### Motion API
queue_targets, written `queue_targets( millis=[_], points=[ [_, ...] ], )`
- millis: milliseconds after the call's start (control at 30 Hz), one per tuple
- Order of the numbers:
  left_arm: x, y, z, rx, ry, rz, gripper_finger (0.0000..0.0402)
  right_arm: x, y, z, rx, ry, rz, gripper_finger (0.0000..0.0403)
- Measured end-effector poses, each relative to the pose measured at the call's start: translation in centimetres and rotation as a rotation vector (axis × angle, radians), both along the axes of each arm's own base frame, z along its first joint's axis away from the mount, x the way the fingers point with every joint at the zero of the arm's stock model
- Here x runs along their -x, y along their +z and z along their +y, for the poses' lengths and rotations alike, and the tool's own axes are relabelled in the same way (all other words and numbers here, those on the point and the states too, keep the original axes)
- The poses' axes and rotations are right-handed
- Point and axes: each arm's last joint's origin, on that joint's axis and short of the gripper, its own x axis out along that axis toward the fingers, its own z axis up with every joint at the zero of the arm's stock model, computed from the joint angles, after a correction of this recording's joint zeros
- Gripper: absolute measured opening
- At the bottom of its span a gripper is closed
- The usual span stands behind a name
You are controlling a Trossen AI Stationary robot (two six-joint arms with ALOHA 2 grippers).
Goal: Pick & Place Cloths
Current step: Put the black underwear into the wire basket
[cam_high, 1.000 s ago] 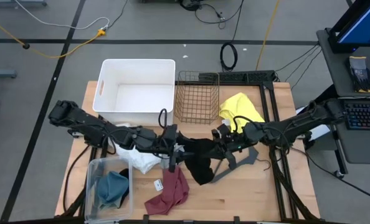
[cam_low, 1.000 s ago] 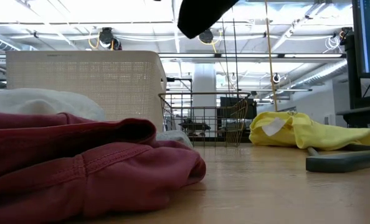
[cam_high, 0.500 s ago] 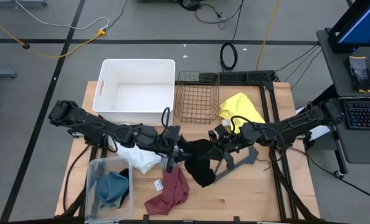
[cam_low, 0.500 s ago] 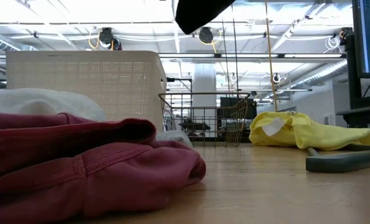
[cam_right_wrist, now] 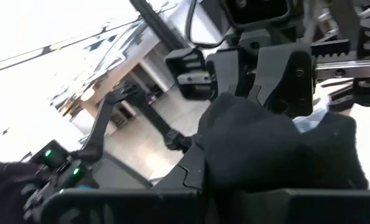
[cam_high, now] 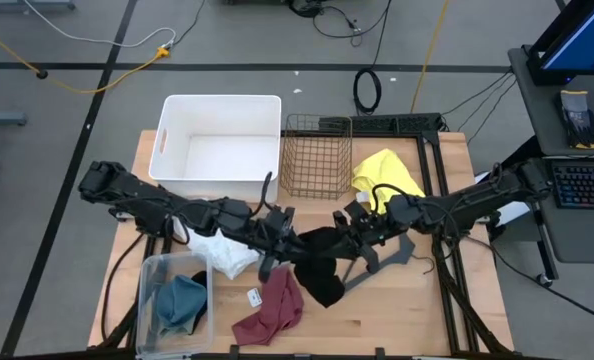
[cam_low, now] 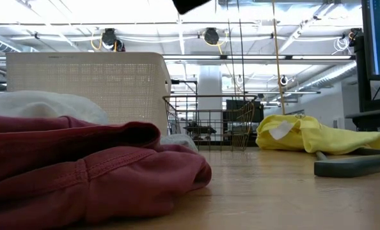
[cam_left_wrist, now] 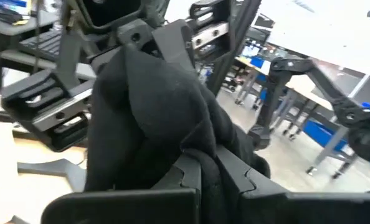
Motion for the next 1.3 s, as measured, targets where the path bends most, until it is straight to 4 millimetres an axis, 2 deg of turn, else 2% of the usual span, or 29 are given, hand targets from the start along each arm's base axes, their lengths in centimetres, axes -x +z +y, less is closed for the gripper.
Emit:
queue_targets(
  millis=[367, 567, 800, 1067, 1200, 1300],
  points=[
    [0.2, 1.1, -0.2, 0.022, -0.082, -0.115, 0.0004, 0.7, 0.5, 0.4, 0.008, 0.215, -0.021, 0.0068],
    [0.3, 1.6, 0.2, 0.025, -0.062, -0.139, 0.0003, 1.1, -0.6, 0.7, 0.022, 0.358, 0.103, 0.0085],
    [0.2, 2.2, 0.9, 0.037, -0.034, -0.192, 0.0002, 1.4, -2.5, 0.8, 0.073, 0.385, 0.281, 0.007],
    [-0.1, 2.6, 2.3, 0.012, 0.037, -0.238, 0.0001, 2.3, -3.6, 0.9, 0.229, 0.33, 0.365, 0.0005],
    [-0.6, 4.3, 3.3, -0.053, 0.087, -0.236, 0.0001, 3.1, -3.6, 0.4, 0.288, 0.247, 0.42, 0.0003],
    [-1.0, 5.7, 4.3, -0.149, 0.141, -0.164, 0.0001, 3.9, -3.5, 0.1, 0.342, 0.185, 0.455, 0.0001]
  ],
)
